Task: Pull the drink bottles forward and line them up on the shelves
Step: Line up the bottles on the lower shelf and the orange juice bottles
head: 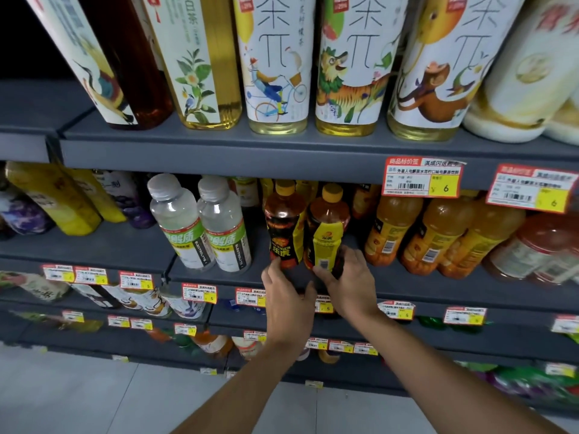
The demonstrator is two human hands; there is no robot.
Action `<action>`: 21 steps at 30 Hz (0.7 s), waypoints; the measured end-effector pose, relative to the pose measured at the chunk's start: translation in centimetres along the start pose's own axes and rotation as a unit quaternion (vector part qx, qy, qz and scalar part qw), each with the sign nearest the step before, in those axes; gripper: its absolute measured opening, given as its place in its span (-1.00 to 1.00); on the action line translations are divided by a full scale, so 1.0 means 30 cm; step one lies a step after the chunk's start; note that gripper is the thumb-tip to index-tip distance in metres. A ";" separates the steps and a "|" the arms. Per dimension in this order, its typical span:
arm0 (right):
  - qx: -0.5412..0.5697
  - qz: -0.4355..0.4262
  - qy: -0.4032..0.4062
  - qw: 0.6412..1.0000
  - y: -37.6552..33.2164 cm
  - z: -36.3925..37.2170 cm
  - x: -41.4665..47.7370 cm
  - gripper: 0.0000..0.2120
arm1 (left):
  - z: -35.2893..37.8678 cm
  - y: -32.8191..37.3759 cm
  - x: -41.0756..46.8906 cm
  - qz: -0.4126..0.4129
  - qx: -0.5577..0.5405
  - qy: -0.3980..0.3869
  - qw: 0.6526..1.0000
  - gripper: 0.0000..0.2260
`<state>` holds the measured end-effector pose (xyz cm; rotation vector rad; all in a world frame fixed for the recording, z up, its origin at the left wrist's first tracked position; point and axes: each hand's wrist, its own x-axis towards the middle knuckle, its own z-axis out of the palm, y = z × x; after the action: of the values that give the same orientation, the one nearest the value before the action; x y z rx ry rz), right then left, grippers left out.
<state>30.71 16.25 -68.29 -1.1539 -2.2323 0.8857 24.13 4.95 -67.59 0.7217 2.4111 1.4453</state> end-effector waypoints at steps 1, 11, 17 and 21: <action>-0.005 -0.004 -0.008 1.000 0.008 -0.009 -0.006 -0.47 | -0.005 -0.003 -0.005 0.000 0.001 -0.001 1.000 -0.36; 0.013 -0.041 -0.050 0.998 0.008 -0.025 0.006 -0.49 | -0.060 0.026 0.173 0.005 0.021 -0.011 1.000 -0.49; 0.033 -0.017 -0.058 0.998 0.012 -0.035 0.016 -0.51 | -0.055 0.012 0.128 -0.015 -0.010 -0.016 1.000 -0.48; 0.086 0.015 -0.177 0.980 0.025 -0.092 0.033 -0.47 | -0.080 -0.004 0.107 -0.016 0.004 -0.019 1.000 -0.48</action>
<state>32.38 18.31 -66.84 -1.0165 -2.3572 1.3589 20.31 4.77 -66.40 0.7031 2.3900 1.3968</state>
